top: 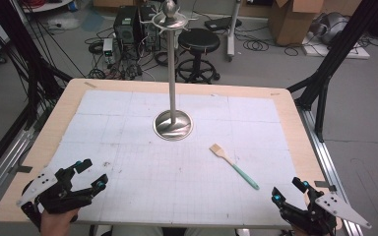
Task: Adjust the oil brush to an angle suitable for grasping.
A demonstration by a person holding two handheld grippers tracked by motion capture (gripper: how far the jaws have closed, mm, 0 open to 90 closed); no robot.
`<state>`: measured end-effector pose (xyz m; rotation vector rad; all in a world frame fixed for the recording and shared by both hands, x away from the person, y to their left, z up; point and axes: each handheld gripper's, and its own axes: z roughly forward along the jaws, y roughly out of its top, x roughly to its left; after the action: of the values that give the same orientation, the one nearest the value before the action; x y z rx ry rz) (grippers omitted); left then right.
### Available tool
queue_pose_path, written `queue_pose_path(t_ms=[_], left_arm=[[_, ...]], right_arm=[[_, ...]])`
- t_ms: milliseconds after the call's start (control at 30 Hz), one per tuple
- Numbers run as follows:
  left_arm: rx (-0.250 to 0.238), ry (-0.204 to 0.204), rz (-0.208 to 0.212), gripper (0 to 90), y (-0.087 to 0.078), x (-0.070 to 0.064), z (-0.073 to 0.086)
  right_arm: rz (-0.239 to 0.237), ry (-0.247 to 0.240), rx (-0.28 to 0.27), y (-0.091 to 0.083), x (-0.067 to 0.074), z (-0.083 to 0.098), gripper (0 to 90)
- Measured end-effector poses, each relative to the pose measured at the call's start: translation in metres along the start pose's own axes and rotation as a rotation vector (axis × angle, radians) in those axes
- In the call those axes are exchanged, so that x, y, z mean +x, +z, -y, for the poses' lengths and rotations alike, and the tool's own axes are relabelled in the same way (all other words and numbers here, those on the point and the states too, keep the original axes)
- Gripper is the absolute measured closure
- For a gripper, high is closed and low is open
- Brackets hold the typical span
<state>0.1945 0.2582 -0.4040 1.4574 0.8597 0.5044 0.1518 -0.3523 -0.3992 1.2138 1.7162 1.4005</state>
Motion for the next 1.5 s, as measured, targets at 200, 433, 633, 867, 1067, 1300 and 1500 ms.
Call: queue_pose_path(t_ms=[200,433,633,867,1067,1300,1500], left_arm=[[-0.002,-0.013,-0.004,18.8,0.001,0.002,0.001],[0.001,-0.013,-0.01,19.0,-0.002,0.002,0.002],[0.027,0.0,0.006,19.0,0.002,0.002,0.003],[0.033,-0.011,0.01,19.3,0.0,0.004,0.005],[0.031,-0.017,0.01,19.8,-0.001,0.005,0.005],[0.021,-0.031,0.012,20.4,-0.003,0.007,0.005],[0.029,-0.024,0.016,20.4,-0.003,0.008,0.005]], right_arm=[[0.004,0.015,-0.001,0.001,-0.003,0.001,21.6],[-0.008,0.001,0.002,0.007,0.0,-0.001,25.8],[-0.034,-0.006,0.02,0.015,0.004,-0.002,28.5],[-0.044,0.011,0.044,0.031,0.001,-0.005,30.9],[-0.041,0.029,0.064,0.058,-0.003,-0.013,39.4],[-0.042,0.064,0.121,0.102,0.005,-0.018,60.2],[-0.02,0.065,0.232,0.147,0.022,-0.021,89.1]])
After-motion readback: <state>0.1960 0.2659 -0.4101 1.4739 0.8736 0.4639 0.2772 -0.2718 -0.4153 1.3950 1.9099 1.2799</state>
